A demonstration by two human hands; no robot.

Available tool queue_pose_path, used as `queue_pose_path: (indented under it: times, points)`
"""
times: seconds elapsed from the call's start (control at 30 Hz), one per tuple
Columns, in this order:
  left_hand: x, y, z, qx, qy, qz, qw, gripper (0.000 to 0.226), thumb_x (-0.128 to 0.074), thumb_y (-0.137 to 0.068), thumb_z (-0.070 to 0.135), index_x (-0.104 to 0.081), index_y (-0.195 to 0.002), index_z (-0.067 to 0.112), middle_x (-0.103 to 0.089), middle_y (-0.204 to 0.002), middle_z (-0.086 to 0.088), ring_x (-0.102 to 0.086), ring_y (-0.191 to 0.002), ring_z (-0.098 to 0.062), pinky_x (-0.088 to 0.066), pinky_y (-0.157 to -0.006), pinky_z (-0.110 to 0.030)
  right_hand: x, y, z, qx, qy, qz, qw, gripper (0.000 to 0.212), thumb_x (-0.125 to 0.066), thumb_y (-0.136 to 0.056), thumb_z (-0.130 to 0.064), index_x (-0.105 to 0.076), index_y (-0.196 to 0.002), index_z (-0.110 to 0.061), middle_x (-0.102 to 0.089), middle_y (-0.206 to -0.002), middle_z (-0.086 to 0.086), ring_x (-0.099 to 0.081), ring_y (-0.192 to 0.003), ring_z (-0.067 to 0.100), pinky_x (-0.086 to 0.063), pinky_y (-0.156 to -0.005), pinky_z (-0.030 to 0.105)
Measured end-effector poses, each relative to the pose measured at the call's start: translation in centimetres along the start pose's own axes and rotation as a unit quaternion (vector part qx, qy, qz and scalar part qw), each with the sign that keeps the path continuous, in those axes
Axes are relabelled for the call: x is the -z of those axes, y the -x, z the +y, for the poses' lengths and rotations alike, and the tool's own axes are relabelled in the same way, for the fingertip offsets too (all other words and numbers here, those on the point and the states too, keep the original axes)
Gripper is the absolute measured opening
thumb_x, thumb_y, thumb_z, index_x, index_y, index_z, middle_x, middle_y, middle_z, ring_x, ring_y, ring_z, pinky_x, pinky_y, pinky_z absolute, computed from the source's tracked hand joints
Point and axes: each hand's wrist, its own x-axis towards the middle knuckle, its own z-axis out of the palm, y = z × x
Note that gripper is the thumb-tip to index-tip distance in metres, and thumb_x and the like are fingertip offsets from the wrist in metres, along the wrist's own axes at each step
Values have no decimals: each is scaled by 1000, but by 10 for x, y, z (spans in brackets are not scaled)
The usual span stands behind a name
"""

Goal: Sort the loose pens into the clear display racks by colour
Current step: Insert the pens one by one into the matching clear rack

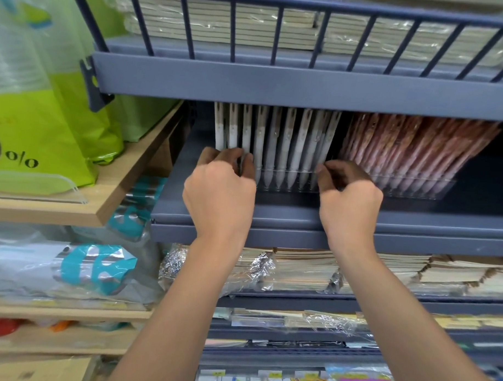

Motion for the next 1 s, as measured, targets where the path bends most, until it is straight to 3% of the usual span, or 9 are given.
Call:
queue_pose_path:
  times: [0.5,0.77,1.0]
  points:
    - [-5,-2,2,39,61,19,997,10,-69,-86,29,-77,-86,22,-66,-90,-4,-58,-68,-29,-35,-61,-29,-2,1,1,8,-1,5,1000,17,-64,-92,-22,-72,-100,-10,-72,-91,6,-64,-80,19,-50,-75,30]
    - [-5,0,0,47,75,19,996,14,-69,-87,31,-76,-92,21,-67,-94,-3,-59,-75,-29,-43,-65,-33,-2,1,1,9,-2,6,1000,17,-64,-91,-22,-72,-100,-9,-72,-89,6,-65,-79,19,-50,-74,29]
    - [-4,7,8,12,47,8,999,12,-67,-87,28,-79,-88,24,-65,-88,1,-57,-68,-25,-34,-61,-28,-1,0,2,6,5,3,1000,18,-64,-92,-23,-72,-101,-10,-72,-91,5,-65,-80,18,-48,-73,25]
